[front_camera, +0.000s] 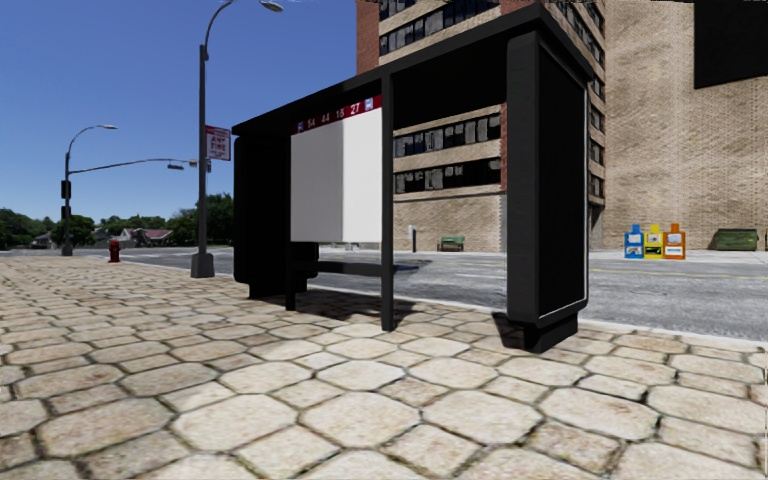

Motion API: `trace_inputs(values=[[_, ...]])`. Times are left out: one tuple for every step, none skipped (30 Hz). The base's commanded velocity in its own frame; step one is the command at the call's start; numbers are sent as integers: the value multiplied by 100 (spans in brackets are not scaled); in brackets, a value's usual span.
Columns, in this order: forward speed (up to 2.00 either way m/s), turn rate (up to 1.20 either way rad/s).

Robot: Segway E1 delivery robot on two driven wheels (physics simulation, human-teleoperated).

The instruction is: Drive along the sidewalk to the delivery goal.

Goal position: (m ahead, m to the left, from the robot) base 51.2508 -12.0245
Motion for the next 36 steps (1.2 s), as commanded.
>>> trace_inputs(values=[[179,59],[174,60],[171,60],[168,60],[167,60],[167,60],[166,60],[166,60],[166,60],[166,60],[166,60],[166,60],[166,60],[166,60],[166,60],[166,60],[166,60],[166,60],[166,55],[166,51],[166,50],[166,50],[166,50],[166,49],[166,49],[166,49],[166,49],[166,49],[166,49],[166,49],[166,49],[166,49],[166,49],[166,49],[166,49],[166,49]])
